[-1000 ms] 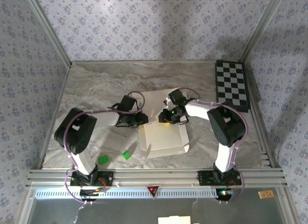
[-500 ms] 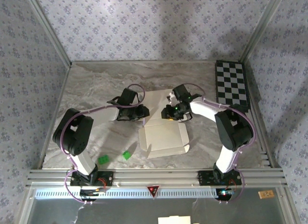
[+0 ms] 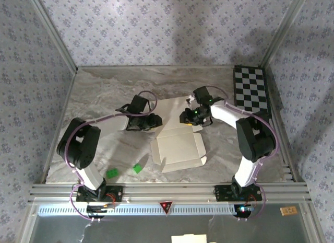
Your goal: Fold the paper box
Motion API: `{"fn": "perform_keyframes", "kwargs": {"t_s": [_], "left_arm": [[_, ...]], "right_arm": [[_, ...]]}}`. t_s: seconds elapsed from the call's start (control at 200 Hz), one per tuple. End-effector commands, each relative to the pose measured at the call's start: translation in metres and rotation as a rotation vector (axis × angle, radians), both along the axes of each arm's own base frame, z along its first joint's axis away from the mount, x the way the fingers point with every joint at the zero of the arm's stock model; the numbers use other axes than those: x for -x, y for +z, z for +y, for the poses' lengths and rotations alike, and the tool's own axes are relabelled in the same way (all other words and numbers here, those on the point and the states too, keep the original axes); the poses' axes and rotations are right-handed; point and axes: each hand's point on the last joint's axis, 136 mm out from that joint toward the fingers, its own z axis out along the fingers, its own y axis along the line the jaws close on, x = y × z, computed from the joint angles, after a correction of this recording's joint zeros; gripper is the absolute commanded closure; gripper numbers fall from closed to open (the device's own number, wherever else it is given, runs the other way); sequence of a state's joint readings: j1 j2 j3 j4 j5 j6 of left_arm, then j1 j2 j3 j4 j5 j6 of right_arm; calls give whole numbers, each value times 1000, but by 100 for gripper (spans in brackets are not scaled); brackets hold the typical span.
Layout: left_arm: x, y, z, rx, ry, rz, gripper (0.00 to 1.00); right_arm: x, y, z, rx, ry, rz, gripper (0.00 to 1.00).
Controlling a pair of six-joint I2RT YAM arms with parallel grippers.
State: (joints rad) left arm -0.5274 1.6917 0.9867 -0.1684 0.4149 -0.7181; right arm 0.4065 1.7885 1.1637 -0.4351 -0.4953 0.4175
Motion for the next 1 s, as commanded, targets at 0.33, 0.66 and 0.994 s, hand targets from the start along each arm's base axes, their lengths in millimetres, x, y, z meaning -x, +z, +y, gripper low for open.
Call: {"fn": "perform_keyframes", "kwargs": {"t_s": [0.33,0.66,0.994], "left_arm": [[-86,50,67,-33,147,-116,36],[-124,41,68,11,176,-71,28],[-139,30,65,6,191,-42,24]], "right_arm": [[-85,10,29,-124,10,-28,69],[-147,-8,60,-209,-57,-25,71],[-160,-57,35,-107,-202,27,74]]}}
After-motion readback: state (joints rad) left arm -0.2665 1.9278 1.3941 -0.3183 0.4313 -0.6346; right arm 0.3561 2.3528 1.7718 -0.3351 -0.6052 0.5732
